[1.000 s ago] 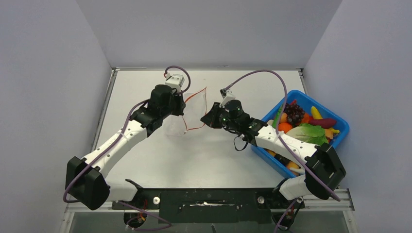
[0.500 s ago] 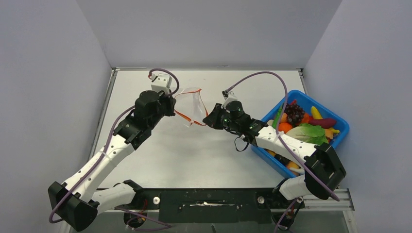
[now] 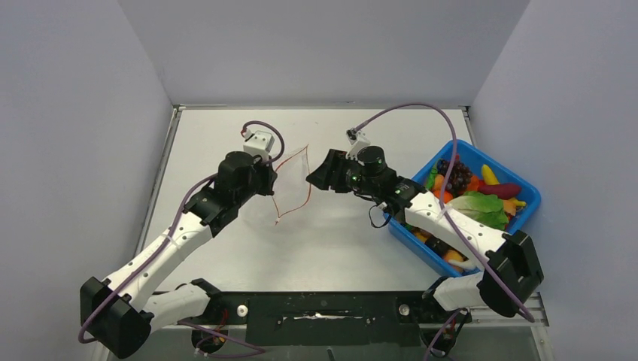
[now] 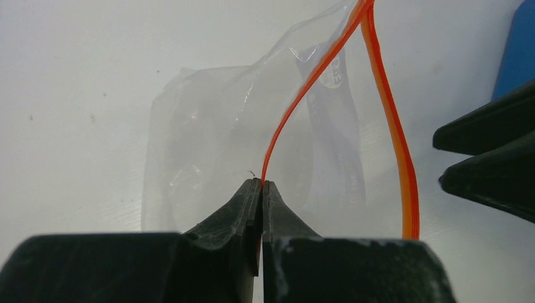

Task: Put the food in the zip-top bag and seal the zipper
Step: Pick up the fake vegetable from the bin.

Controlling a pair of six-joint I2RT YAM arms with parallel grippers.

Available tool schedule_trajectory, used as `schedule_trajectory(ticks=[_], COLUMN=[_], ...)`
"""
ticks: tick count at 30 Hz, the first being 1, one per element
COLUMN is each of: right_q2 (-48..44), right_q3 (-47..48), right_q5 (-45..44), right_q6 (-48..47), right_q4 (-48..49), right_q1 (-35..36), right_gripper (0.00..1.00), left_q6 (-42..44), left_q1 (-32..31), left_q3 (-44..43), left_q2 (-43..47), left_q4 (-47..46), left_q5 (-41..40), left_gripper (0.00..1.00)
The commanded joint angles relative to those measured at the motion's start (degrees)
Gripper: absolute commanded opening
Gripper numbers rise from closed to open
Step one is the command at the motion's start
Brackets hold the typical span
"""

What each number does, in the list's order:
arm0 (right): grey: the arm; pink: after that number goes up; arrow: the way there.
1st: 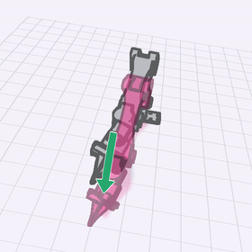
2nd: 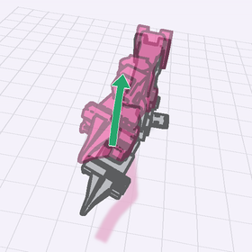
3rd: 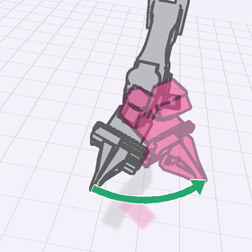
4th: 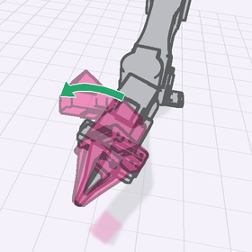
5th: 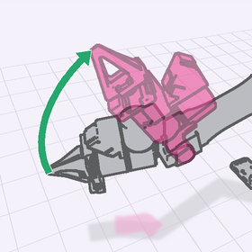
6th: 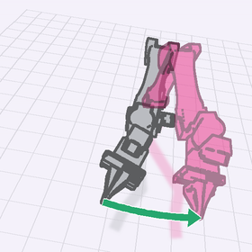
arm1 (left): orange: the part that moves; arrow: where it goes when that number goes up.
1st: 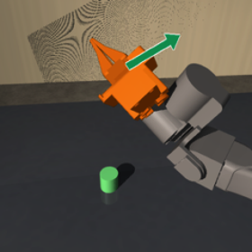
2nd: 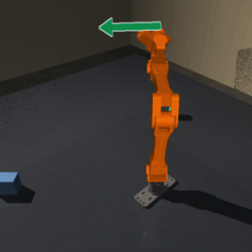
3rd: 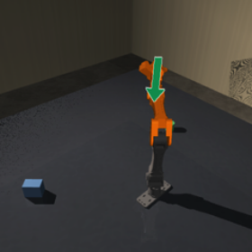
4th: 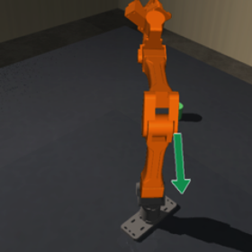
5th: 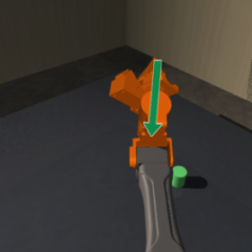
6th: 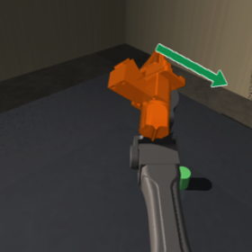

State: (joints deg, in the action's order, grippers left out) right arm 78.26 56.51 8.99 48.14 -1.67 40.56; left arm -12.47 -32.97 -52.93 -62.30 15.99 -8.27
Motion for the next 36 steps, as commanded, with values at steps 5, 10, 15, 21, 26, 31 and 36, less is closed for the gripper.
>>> schedule_trajectory(ticks=[5, 10, 15, 21, 26, 31, 36], right_q2=[-8.32, -11.68, -12.96, -14.21, -12.05, -10.01, -7.45], right_q3=[7.18, 9.71, 13.31, 13.12, 11.96, 9.59, 6.79], right_q5=[-5.02, -17.40, -30.14, -38.23, -37.91, -38.11, -38.79], right_q6=[-8.38, -13.63, -14.54, -14.36, -18.59, -20.10, -21.20], right_q4=[-12.03, -22.50, -36.22, -45.16, -47.40, -45.97, -40.60], right_q1=[-1.84, -2.41, -4.68, -8.64, -14.70, -19.58, -24.92], right_gripper=[0.63, 0.61, 0.59, 0.59, 0.54, 0.51, 0.43], left_q6=[-1.60, -1.43, -0.81, -0.55, -0.11, -0.39, -0.11], left_q1=[-0.16, -0.16, -0.16, -0.11, -0.15, -0.15, -0.15], left_q3=[0.08, 0.83, 1.84, 5.32, 5.90, 6.77, 7.40], left_q2=[1.76, 3.62, 5.74, 7.88, 8.58, 10.37, 11.92], left_q4=[-0.64, 1.88, 3.81, 3.03, 3.49, 2.34, 2.13], left_q5=[2.82, 1.53, 0.40, 0.72, 1.79, 4.65, 4.59], left_gripper=[0.00, 0.00, 0.00, 0.00, 0.00, 0.00, 0.00])
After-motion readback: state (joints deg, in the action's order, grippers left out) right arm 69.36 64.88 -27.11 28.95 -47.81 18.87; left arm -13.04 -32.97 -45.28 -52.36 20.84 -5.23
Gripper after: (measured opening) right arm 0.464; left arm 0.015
